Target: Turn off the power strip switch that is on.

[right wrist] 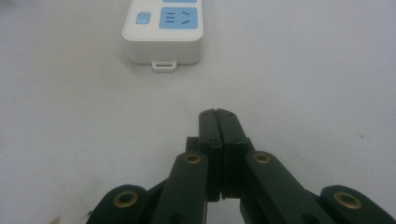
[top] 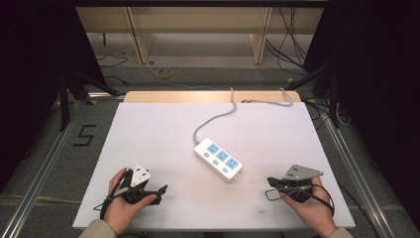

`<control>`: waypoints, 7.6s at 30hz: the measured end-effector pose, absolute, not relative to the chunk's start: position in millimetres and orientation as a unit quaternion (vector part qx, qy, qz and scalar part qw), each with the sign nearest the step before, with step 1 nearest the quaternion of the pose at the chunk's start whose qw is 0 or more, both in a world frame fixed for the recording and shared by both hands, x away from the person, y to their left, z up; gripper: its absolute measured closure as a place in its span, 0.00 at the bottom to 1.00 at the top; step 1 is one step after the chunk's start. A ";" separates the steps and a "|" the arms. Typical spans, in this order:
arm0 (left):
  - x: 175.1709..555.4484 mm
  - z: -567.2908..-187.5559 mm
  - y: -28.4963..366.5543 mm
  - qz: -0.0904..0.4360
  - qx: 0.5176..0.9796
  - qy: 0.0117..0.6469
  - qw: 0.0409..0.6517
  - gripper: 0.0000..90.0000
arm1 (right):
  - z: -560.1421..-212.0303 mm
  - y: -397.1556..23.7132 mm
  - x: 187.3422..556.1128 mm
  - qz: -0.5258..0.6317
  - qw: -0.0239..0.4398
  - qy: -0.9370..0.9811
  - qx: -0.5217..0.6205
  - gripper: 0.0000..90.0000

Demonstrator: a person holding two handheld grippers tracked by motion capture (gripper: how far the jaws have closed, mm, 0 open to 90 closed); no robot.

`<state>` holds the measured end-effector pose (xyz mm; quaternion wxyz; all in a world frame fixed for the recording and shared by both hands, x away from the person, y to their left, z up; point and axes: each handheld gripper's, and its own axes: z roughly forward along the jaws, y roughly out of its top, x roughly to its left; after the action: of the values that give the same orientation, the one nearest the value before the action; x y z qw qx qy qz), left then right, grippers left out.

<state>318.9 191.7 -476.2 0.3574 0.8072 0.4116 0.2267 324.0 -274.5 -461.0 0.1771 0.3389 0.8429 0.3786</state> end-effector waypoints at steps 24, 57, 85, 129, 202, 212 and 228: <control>319.6 -476.1 191.9 0.231 0.803 0.417 0.357 0.18 | -451.4 -262.6 332.7 0.351 0.152 0.861 0.335 1.00; 320.6 -476.0 192.2 0.230 0.804 0.418 0.355 0.18 | -440.7 -250.0 345.0 0.330 0.128 0.868 0.348 1.00; 320.5 -475.3 192.0 0.234 0.804 0.417 0.355 0.18 | -433.1 -243.3 353.0 0.315 0.118 0.874 0.350 1.00; 320.5 -475.9 191.0 0.236 0.805 0.416 0.351 0.18 | -422.3 -223.8 363.1 0.300 0.105 0.886 0.338 1.00; 320.3 -475.7 189.7 0.238 0.806 0.413 0.351 0.18 | -412.3 -187.8 381.0 0.288 0.098 0.899 0.316 1.00; 320.4 -475.7 189.3 0.238 0.806 0.413 0.352 0.18 | -411.5 -182.7 384.1 0.284 0.096 0.901 0.314 1.00; 320.5 -475.7 189.2 0.238 0.806 0.412 0.352 0.18 | -411.3 -169.8 390.9 0.278 0.093 0.906 0.304 1.00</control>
<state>320.5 189.2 -475.7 0.3519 0.8063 0.4117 0.2380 390.9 -169.8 -411.3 0.0930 0.3040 0.9065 0.2779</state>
